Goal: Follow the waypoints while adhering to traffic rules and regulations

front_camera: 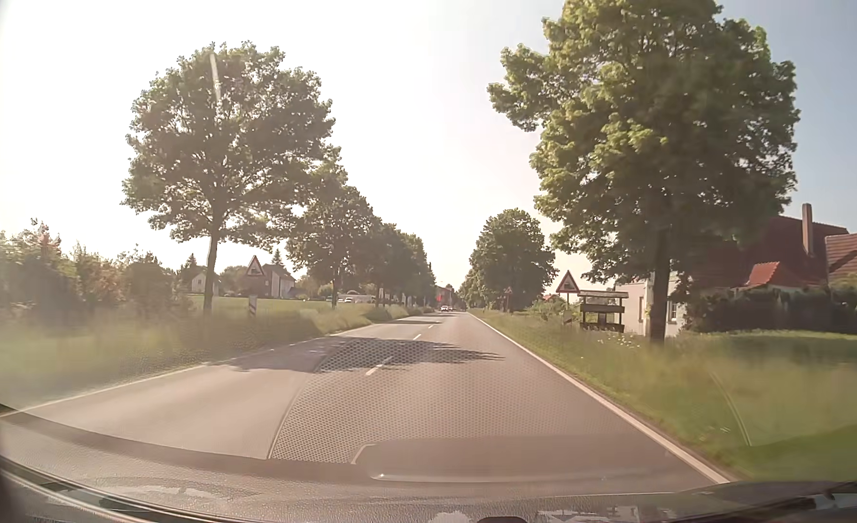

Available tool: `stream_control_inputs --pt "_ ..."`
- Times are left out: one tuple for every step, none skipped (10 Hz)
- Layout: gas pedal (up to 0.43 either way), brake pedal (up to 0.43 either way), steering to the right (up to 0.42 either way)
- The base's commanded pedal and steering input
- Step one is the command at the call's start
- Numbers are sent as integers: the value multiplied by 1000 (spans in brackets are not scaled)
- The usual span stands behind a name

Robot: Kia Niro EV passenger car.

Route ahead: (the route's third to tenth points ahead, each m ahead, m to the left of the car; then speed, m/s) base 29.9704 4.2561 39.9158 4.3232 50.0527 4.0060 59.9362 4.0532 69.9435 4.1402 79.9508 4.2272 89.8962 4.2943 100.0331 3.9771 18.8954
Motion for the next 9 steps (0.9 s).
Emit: stream_control_inputs --pt "150 0 6" --pt "150 0 6" --pt "157 0 4" --pt "157 0 3" --pt "169 0 3" --pt "177 0 2" --pt "177 0 1" --pt "177 0 1" --pt "177 0 1"
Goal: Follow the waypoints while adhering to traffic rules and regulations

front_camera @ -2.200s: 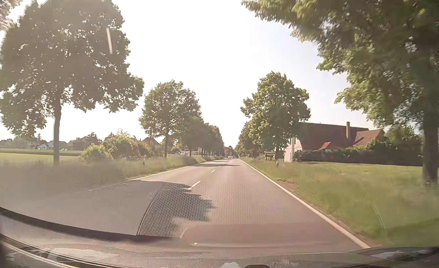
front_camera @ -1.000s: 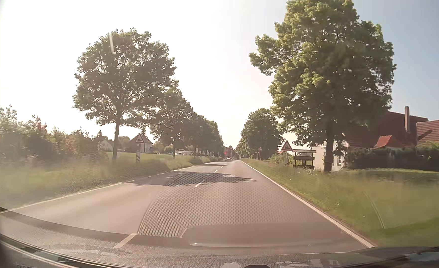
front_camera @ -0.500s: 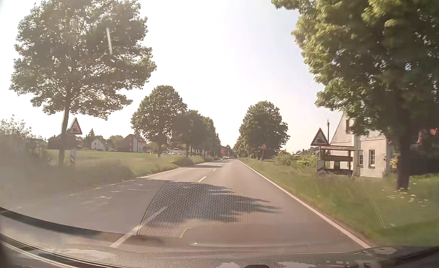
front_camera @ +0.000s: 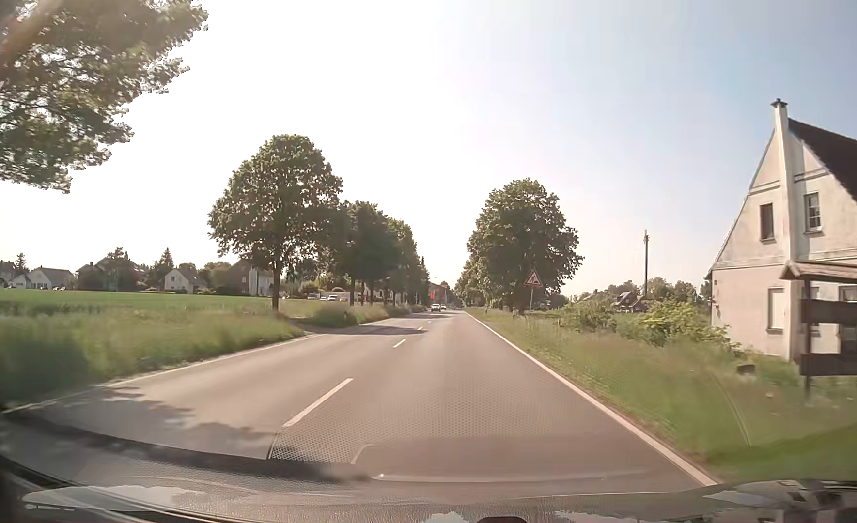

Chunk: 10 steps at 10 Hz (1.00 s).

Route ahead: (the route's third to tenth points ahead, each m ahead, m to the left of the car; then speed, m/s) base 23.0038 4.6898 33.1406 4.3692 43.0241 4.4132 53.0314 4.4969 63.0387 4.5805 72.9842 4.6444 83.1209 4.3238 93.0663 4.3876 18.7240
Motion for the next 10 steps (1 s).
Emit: stream_control_inputs --pt "177 0 1" --pt "177 0 1" --pt "177 0 1" --pt "169 0 1" --pt "169 0 0" --pt "169 0 0" --pt "157 0 1" --pt "157 0 0" --pt "157 0 0" --pt "150 0 0"
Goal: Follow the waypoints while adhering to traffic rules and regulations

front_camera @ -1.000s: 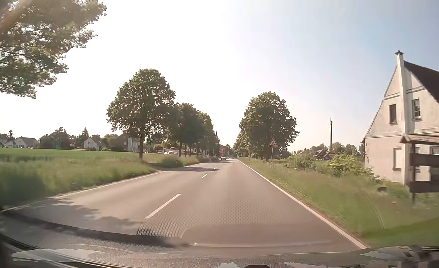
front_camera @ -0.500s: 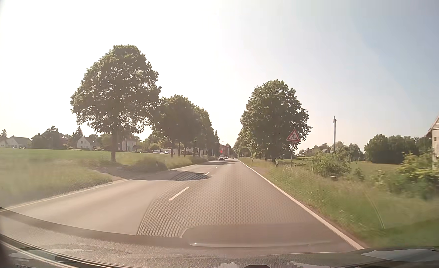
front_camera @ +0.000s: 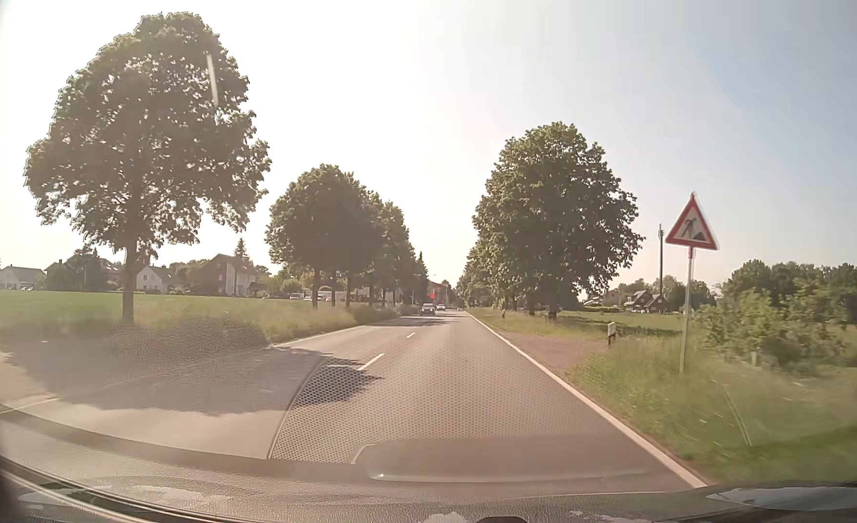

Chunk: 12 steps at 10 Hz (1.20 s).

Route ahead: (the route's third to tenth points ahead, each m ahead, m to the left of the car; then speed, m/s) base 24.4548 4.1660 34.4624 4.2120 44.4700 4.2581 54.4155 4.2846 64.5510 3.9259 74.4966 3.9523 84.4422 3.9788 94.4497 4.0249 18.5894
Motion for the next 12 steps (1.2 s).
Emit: stream_control_inputs --pt "150 0 0" --pt "150 0 0" --pt "150 0 0" --pt "150 0 0" --pt "150 0 0" --pt "150 0 0" --pt "150 0 0" --pt "150 0 0" --pt "150 0 0" --pt "150 0 0" --pt "150 0 0" --pt "138 0 0"
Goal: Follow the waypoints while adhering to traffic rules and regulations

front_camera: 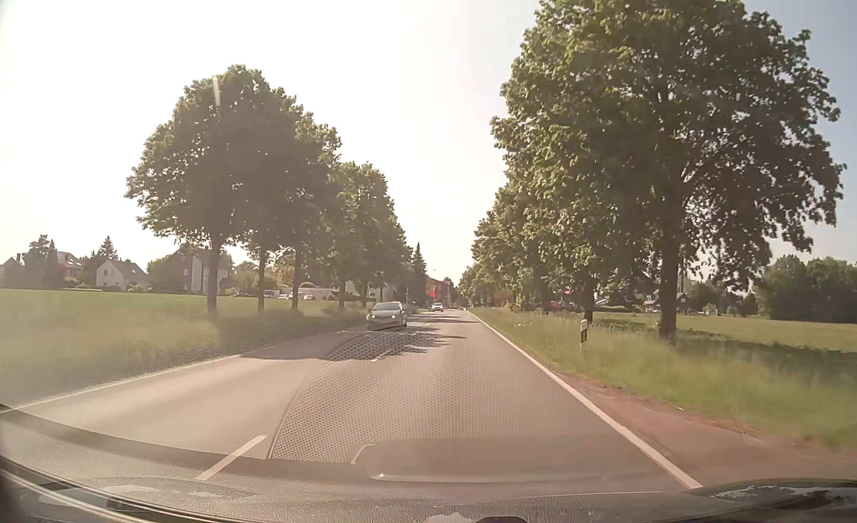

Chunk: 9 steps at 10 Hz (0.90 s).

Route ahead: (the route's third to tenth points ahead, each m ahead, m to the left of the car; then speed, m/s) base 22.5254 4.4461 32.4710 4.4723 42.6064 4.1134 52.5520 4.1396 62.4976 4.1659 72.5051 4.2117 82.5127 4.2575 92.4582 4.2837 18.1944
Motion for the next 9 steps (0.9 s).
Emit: stream_control_inputs --pt "138 0 0" --pt "130 0 0" --pt "130 0 0" --pt "130 0 0" --pt "130 0 0" --pt "130 0 0" --pt "130 0 0" --pt "130 0 0" --pt "118 0 0"
